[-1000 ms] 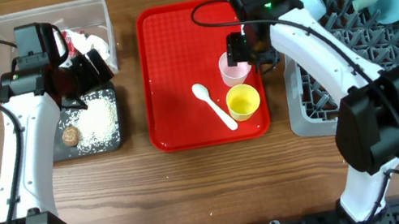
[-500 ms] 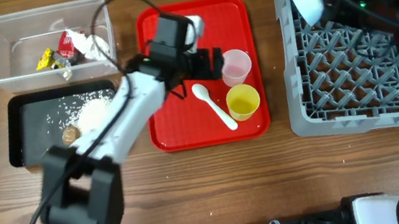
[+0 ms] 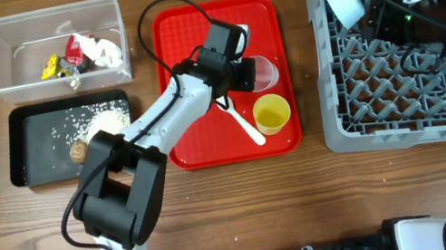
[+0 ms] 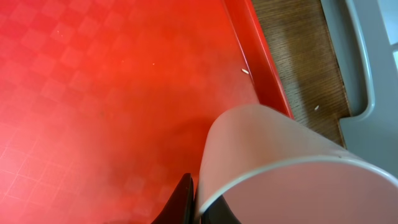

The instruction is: Sort waste into correct bins and load items into the dishwasher rack

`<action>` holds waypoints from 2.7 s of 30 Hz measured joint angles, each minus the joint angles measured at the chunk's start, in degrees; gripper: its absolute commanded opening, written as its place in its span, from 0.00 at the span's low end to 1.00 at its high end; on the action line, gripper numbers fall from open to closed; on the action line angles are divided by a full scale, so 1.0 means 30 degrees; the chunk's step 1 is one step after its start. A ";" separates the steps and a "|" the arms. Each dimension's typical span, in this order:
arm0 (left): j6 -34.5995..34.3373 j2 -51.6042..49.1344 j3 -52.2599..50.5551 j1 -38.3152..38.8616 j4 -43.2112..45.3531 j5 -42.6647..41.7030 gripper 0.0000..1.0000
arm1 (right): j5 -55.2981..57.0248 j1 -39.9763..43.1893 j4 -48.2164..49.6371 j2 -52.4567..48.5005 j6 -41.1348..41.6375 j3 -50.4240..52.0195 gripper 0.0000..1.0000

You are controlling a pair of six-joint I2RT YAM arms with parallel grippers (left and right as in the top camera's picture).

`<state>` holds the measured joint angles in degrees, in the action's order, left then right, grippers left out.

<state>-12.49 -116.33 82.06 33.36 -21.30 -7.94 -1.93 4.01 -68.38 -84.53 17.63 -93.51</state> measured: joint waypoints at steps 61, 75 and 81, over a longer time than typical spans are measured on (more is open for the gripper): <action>-0.4087 0.1202 0.1129 -0.9770 0.0831 -2.3598 0.04 | -2.3329 -0.5544 2.8181 -0.8400 0.7701 0.4809 0.58; -0.4073 0.1202 0.1064 -0.9806 0.1268 -2.3751 1.00 | -2.2338 -0.6666 2.8392 -0.8400 0.8065 0.4881 0.40; -0.4007 0.1202 0.1064 -0.9748 0.1348 -2.3780 0.83 | -2.2338 -0.6681 2.9325 -0.8400 0.8706 0.4932 0.40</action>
<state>-24.51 -112.73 85.25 4.12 -17.26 -79.29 -68.95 -16.03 19.59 -109.73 43.75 -78.72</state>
